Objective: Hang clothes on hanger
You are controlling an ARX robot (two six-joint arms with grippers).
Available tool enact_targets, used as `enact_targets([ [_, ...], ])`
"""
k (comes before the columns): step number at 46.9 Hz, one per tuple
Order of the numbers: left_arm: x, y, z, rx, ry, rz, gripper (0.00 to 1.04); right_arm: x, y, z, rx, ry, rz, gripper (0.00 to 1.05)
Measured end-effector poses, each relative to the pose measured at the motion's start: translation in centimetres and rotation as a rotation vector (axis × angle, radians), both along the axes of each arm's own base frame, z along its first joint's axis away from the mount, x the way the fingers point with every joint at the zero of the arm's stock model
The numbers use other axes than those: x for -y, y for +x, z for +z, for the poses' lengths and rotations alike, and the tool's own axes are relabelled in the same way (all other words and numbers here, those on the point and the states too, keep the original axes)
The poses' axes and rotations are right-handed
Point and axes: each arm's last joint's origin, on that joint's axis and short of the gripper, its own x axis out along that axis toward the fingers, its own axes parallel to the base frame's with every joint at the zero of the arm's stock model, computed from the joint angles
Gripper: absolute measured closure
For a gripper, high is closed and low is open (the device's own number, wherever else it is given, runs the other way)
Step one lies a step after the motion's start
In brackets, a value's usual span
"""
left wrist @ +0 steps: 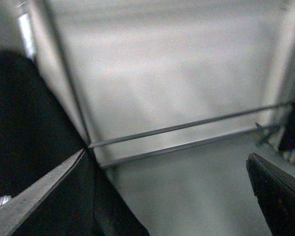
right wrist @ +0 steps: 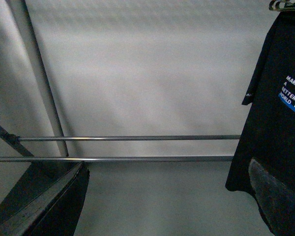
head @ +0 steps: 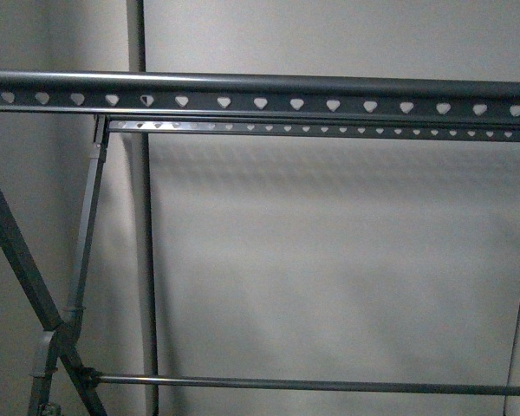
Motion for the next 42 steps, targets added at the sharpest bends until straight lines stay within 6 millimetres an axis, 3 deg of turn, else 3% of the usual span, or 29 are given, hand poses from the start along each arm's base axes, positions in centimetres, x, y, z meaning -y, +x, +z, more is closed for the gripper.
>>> enact_targets([
  [5,0.4,1.7,1.8,0.083,0.102,-0.116,0.07,0.0,0.0,0.0,0.000,0.000,0.003,0.07],
  [9,-0.4,4.4,5.6,0.143,0.052,0.057,0.07,0.0,0.0,0.0,0.000,0.000,0.003,0.07],
  [15,-3.2,10.0,9.2,-0.016,-0.190,0.429,0.07,0.0,0.0,0.0,0.000,0.000,0.002,0.07],
  [19,-5.7,13.1,9.1,-0.260,-0.425,0.677,0.07,0.0,0.0,0.0,0.000,0.000,0.001,0.07],
  [22,-6.6,14.3,8.9,-0.340,-0.521,0.772,0.07,0.0,0.0,0.0,0.000,0.000,0.001,0.07],
  [34,-7.3,17.5,9.9,-0.307,-0.723,0.885,0.07,0.0,0.0,0.0,0.000,0.000,0.001,0.07],
  [42,-7.5,19.7,10.5,-0.267,-0.758,0.968,0.07,0.0,0.0,0.0,0.000,0.000,0.002,0.07],
])
